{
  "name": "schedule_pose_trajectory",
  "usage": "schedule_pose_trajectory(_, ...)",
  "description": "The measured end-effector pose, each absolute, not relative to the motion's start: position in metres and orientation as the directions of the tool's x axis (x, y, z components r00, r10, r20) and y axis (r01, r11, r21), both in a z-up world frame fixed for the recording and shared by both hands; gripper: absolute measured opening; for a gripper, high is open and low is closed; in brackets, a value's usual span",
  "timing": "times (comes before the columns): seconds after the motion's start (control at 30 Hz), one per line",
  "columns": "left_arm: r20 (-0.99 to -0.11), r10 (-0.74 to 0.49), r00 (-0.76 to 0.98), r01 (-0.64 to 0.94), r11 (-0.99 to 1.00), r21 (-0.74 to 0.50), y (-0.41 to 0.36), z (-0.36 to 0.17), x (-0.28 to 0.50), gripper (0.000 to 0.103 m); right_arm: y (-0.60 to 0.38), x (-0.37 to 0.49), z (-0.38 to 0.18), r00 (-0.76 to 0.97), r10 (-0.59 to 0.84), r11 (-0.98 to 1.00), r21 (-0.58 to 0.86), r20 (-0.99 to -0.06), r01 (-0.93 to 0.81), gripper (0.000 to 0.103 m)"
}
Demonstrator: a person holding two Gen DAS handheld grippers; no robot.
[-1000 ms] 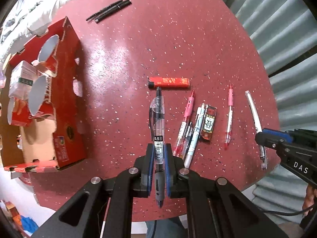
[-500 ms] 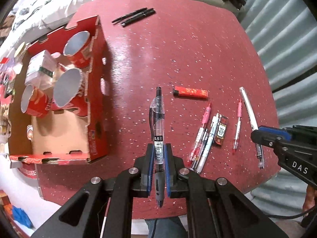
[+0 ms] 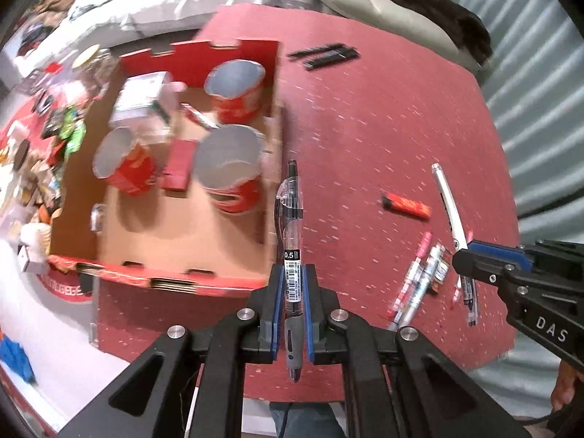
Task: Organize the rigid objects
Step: 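Carry the gel pen with left tool while right tool carries the marker to the tray, then release the gel pen from left tool while right tool drops the marker into the tray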
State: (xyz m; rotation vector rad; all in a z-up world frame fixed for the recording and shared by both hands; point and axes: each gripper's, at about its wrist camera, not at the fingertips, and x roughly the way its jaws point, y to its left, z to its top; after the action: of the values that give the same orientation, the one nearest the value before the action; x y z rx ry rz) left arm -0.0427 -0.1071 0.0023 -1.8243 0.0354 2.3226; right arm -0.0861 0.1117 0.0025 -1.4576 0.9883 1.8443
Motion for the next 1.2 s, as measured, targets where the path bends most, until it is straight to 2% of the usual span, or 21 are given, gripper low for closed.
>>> schedule_pose_trajectory(0.53, -0.956, 0.010, -0.292, 0.065, -0.997, -0.031, -0.223, 0.009, -0.092, 0.011, 0.097, -0.240, 0.025, -0.325, -0.066, -0.746, 0.263, -0.943, -0.612, 0.015)
schedule_pose_trajectory(1.2, -0.966, -0.027, -0.259, 0.118, -0.993, -0.003, -0.240, -0.028, -0.159, 0.011, 0.143, -0.309, -0.019, -0.275, -0.102, -0.728, 0.260, -0.956, -0.634, 0.014)
